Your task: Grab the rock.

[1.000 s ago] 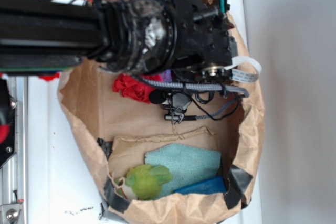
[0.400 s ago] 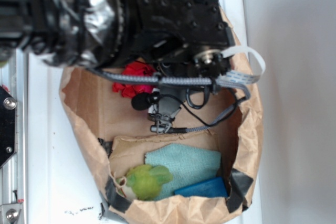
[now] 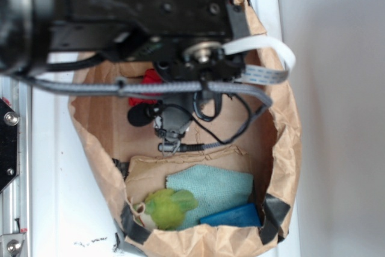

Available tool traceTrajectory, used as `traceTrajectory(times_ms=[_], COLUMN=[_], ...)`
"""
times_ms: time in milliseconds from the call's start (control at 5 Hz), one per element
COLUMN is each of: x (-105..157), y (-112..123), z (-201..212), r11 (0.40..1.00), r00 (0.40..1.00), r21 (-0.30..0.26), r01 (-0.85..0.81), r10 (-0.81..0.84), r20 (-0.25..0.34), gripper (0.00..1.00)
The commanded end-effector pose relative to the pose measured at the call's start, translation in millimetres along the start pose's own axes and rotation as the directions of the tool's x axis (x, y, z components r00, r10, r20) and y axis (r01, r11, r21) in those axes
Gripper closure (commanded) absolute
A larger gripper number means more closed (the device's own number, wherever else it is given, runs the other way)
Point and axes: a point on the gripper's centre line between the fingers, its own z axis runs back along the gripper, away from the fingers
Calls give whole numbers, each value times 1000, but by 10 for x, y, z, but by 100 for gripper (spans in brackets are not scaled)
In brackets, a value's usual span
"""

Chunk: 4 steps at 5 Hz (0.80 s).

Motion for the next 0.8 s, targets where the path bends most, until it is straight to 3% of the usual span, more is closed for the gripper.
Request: traceTrajectory(times_ms=[0, 400, 600], x=[87, 148, 184], y=[-137, -227, -245], z=[356, 462, 407], r11=[998, 999, 997], r00=[995, 996, 994], r21=[63, 46, 71], r01=[14, 3, 22], r10=[-20, -7, -29], r20=[100, 88, 104], gripper=[100, 100, 100])
